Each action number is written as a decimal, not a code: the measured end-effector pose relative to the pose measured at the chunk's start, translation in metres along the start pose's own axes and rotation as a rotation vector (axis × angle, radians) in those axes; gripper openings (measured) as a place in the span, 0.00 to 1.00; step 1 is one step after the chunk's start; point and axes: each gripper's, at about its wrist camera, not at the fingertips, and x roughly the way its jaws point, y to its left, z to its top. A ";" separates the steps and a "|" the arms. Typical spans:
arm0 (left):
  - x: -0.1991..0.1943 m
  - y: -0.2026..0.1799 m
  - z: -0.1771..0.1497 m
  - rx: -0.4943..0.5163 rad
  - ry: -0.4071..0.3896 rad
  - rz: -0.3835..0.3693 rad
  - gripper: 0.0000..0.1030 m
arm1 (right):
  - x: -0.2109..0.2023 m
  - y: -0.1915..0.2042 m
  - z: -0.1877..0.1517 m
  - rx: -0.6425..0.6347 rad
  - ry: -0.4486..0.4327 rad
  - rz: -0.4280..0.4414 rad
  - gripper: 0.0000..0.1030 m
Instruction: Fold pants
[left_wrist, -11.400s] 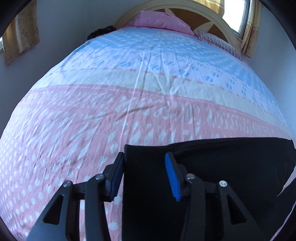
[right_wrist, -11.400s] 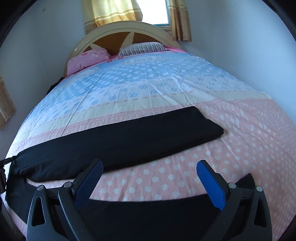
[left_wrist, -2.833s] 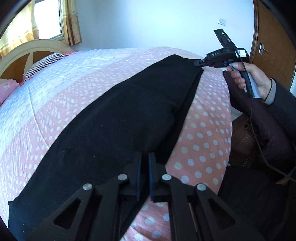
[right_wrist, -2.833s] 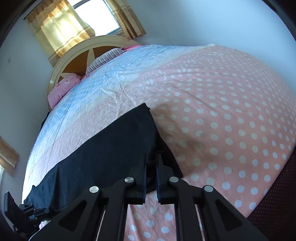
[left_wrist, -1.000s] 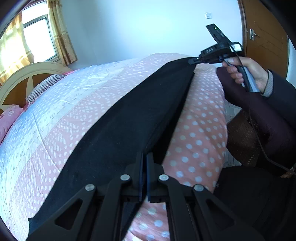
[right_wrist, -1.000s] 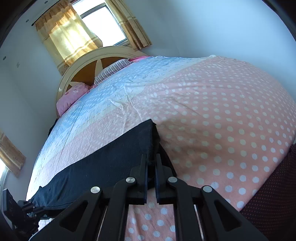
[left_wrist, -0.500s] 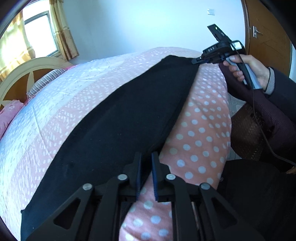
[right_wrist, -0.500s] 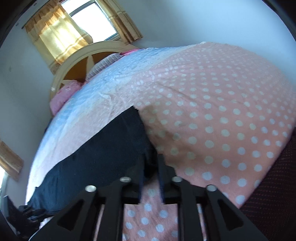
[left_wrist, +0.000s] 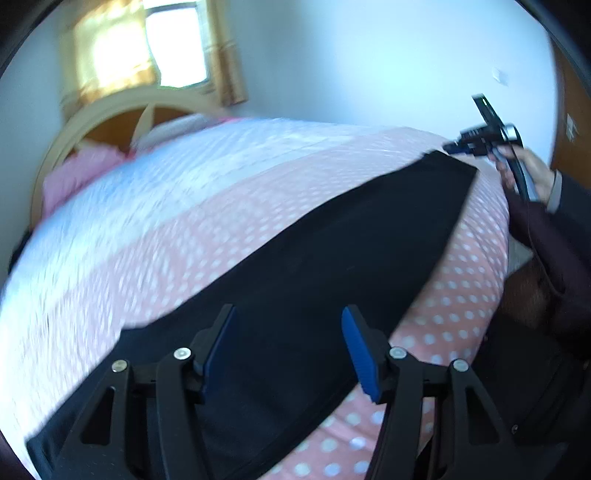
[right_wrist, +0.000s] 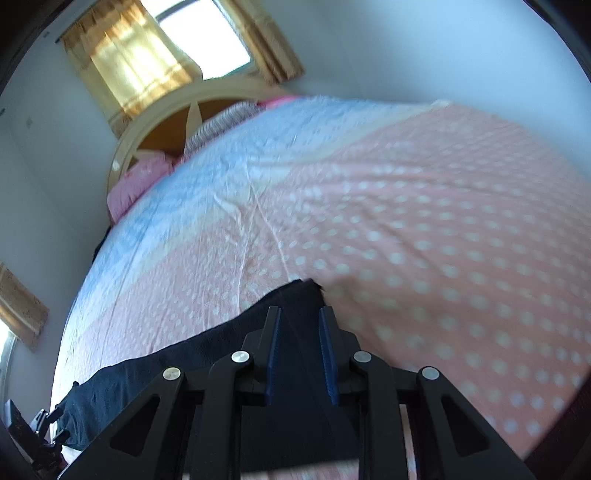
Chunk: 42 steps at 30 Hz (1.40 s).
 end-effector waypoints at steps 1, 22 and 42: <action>0.001 0.003 -0.003 -0.028 0.005 -0.002 0.59 | 0.009 0.003 0.002 -0.005 0.024 0.011 0.21; 0.007 0.006 -0.030 -0.077 0.037 0.000 0.61 | 0.017 0.013 0.015 -0.101 0.012 -0.066 0.53; -0.015 0.019 -0.048 -0.077 0.045 0.055 0.68 | 0.009 0.018 0.012 -0.147 -0.061 -0.187 0.48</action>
